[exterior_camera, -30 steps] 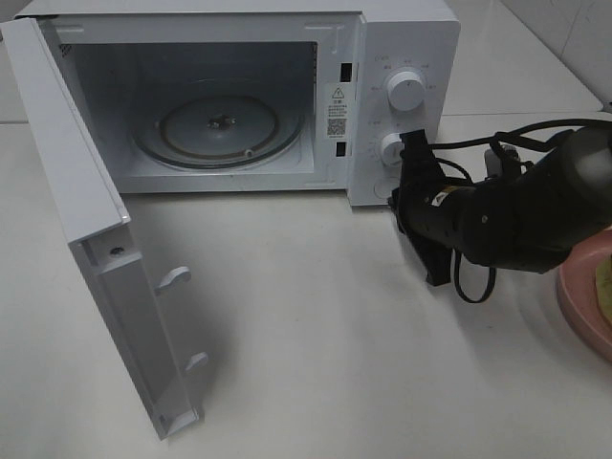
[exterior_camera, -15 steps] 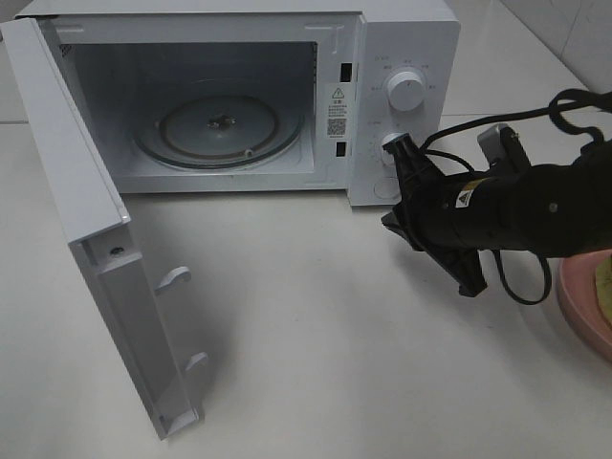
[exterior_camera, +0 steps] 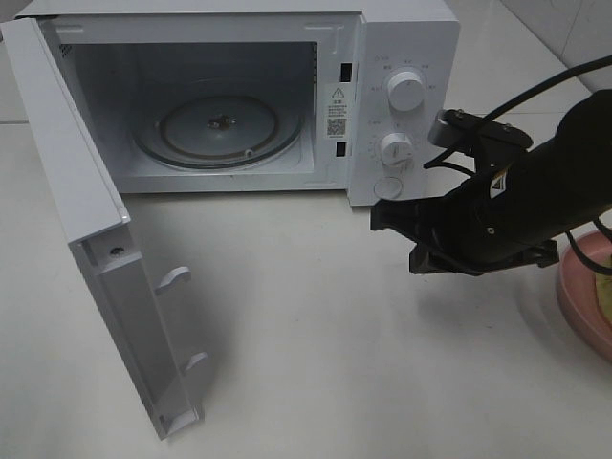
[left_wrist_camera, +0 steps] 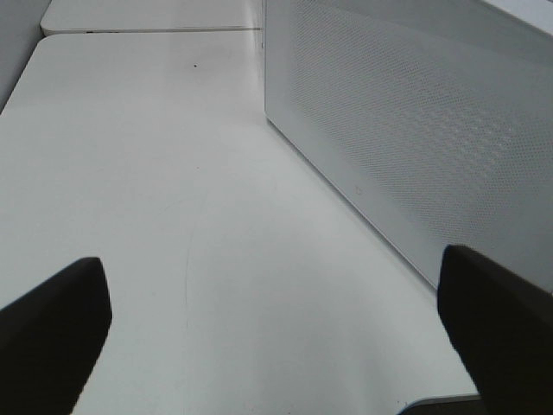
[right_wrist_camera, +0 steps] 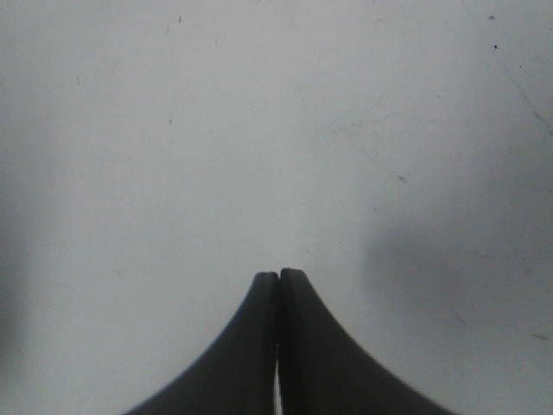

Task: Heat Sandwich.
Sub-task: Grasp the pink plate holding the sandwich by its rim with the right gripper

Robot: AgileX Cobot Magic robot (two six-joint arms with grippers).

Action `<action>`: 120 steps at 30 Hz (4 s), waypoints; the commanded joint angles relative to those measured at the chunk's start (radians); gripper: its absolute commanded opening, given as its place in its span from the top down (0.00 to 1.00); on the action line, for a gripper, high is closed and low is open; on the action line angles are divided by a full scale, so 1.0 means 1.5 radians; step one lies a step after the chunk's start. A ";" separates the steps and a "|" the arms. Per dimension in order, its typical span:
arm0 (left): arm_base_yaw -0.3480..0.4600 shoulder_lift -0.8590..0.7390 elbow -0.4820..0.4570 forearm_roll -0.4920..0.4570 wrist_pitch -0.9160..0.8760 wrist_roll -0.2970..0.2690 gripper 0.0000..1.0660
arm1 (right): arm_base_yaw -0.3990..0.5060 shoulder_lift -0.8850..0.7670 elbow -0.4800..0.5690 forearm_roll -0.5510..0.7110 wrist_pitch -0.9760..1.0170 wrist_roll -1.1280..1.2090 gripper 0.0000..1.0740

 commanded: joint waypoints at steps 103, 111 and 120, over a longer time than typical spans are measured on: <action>0.000 -0.017 0.003 -0.002 -0.006 -0.002 0.09 | -0.259 0.152 -0.073 -0.208 0.219 -0.135 1.00; 0.000 -0.017 0.003 -0.002 -0.006 -0.002 0.09 | -0.259 0.152 -0.073 -0.208 0.219 -0.134 1.00; 0.000 -0.017 0.003 -0.002 -0.006 -0.002 0.09 | -0.243 0.152 -0.073 -0.236 0.237 -0.107 1.00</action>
